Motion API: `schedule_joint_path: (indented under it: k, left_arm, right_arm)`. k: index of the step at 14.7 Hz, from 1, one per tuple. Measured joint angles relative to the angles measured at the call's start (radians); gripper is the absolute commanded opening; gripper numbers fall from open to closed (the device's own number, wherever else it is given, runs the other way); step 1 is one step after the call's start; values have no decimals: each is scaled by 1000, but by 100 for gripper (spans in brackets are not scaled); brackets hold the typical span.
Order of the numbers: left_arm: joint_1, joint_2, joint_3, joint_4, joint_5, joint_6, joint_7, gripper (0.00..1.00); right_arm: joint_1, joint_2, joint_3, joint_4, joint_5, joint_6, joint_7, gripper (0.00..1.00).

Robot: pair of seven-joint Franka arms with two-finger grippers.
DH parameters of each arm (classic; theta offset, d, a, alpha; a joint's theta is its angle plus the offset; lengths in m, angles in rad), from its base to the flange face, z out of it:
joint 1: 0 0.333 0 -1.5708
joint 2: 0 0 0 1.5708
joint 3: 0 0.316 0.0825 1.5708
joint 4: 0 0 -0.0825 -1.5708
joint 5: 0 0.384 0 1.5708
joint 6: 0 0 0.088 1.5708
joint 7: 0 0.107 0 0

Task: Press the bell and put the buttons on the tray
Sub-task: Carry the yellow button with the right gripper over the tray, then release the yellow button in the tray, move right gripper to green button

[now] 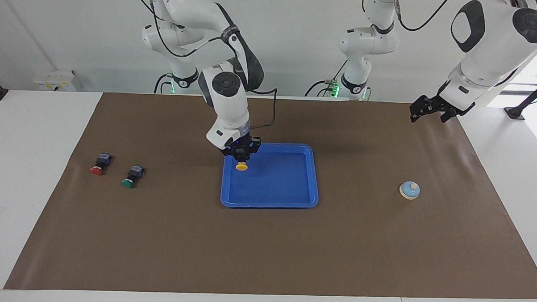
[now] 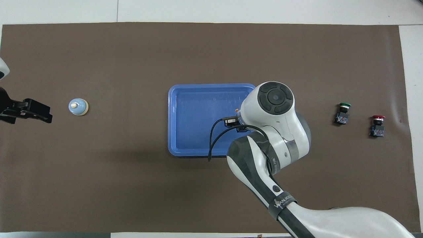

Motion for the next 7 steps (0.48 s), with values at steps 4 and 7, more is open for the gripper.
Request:
schedule_joint_path:
  k: [4,7]
  left_arm:
    - [0,0,0,0,0,0,0,100]
    - [0,0,0,0,0,0,0,100]
  right_arm:
    - [8,67,-3,-18,0,111,-1,0]
    - [5,80,-8,-42,0,161,-1,0]
